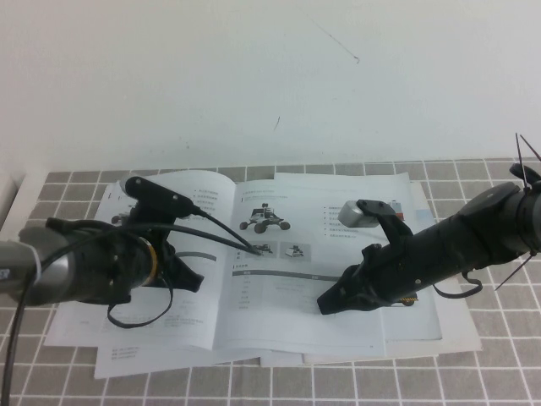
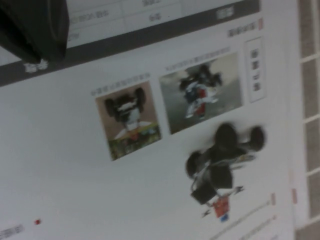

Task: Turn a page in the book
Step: Open the closed book

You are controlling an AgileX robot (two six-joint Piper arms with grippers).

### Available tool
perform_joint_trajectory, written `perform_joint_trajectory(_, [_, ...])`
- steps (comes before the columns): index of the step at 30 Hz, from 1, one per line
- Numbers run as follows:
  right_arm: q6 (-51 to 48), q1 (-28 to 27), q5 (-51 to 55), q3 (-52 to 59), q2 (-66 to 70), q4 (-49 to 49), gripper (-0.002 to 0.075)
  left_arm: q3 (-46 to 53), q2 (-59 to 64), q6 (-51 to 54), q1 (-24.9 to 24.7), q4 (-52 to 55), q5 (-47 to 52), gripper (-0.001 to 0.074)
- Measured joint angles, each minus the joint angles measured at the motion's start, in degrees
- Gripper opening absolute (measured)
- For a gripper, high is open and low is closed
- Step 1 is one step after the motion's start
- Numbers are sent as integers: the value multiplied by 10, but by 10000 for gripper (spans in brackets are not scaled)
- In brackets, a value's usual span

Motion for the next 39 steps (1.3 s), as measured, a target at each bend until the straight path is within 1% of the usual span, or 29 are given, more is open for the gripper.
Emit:
perform_joint_trajectory(2, [0,0,0,0,0,-1,11,0,9,4,18,-3,-57,1])
perform_joint_trajectory(4, [0,1,-5,0,-5,-6,11,0,21,4,25,-4,-77,1])
perform_joint_trajectory(12, [0,4,-19,6,-34,-39,11,-2,38,4,29,-4,-95,-2])
perform_joint_trajectory(20, [-2,4,-20,6,-102,-43,11,18,-19,4,29,-12,-96,-2])
perform_joint_trajectory(29, [-12,4,-42,7,-228,-36,11,65,-198,7,29,-13,-102,-2])
perform_joint_trajectory(32, [-31,4,-52,7,-281,-36,11,84,-282,8,29,-2,-128,-2])
perform_joint_trajectory(35, [-58,4,-53,7,-338,-39,11,105,-372,4,29,58,-189,-2])
perform_joint_trajectory(37, [-64,4,-55,7,-375,-50,11,113,-437,-26,29,111,-258,-2])
perform_joint_trajectory(39, [-60,4,-63,9,-415,-69,11,118,-490,-58,29,134,-325,-2])
